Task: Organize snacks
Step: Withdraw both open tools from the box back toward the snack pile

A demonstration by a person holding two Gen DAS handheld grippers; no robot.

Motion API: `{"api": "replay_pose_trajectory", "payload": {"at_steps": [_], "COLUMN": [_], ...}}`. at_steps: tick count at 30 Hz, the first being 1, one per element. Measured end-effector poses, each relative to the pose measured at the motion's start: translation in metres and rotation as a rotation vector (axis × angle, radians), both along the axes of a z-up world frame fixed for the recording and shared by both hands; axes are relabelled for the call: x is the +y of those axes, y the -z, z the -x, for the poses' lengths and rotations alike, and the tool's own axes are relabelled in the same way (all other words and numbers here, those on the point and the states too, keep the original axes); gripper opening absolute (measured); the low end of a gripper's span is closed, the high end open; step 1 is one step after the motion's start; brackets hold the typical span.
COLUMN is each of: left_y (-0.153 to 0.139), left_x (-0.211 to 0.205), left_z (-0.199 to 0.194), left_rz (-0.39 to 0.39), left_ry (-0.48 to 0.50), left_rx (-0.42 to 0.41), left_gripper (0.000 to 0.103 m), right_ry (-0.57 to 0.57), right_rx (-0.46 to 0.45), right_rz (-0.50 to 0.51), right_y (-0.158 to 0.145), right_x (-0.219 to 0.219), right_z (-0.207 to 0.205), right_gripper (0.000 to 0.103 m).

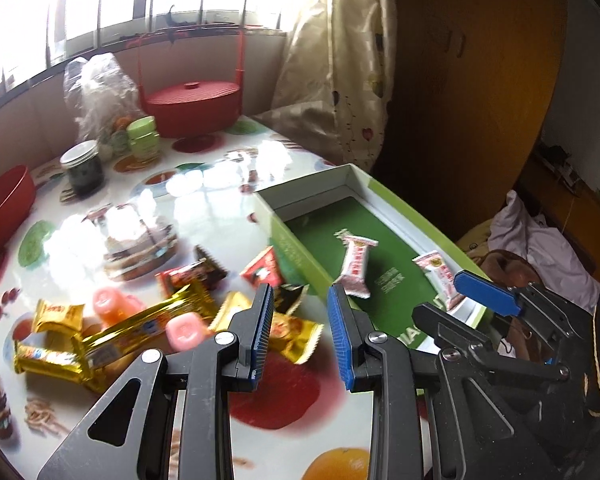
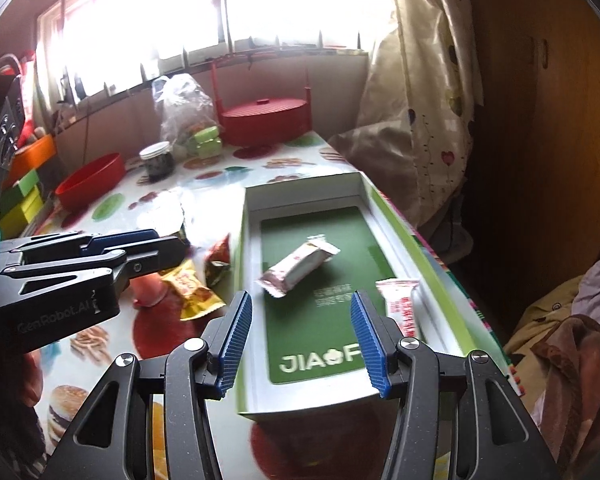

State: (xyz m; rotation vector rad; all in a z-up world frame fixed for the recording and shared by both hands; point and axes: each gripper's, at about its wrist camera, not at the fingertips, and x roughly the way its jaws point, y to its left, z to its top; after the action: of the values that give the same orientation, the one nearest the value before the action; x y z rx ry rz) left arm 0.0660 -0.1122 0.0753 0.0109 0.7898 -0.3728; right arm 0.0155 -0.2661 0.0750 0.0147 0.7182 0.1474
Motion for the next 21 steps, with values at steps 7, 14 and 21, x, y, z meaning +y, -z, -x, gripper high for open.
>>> {"api": "replay_pose_trajectory", "payload": {"at_steps": [7, 14, 21], "left_y": [0.001, 0.013, 0.021], "left_x": [0.035, 0.064, 0.086], "left_z": [0.009, 0.016, 0.021], "left_rz": [0.009, 0.024, 0.038], "left_ry": [-0.066, -0.114, -0.156], "left_rx": [-0.008, 0.017, 0.03], "left_gripper": [0.029, 0.029, 0.029], "right_ry": [-0.055, -0.119, -0.184], "right_rx": [-0.003, 0.015, 0.04], "right_rz": [-0.003, -0.002, 0.002], "right_y": [0.0, 0.006, 0.013], "right_x": [0.021, 0.045, 0.07], "right_z": [-0.001, -0.005, -0.012], "right_gripper": [0.051, 0.051, 0.051]}}
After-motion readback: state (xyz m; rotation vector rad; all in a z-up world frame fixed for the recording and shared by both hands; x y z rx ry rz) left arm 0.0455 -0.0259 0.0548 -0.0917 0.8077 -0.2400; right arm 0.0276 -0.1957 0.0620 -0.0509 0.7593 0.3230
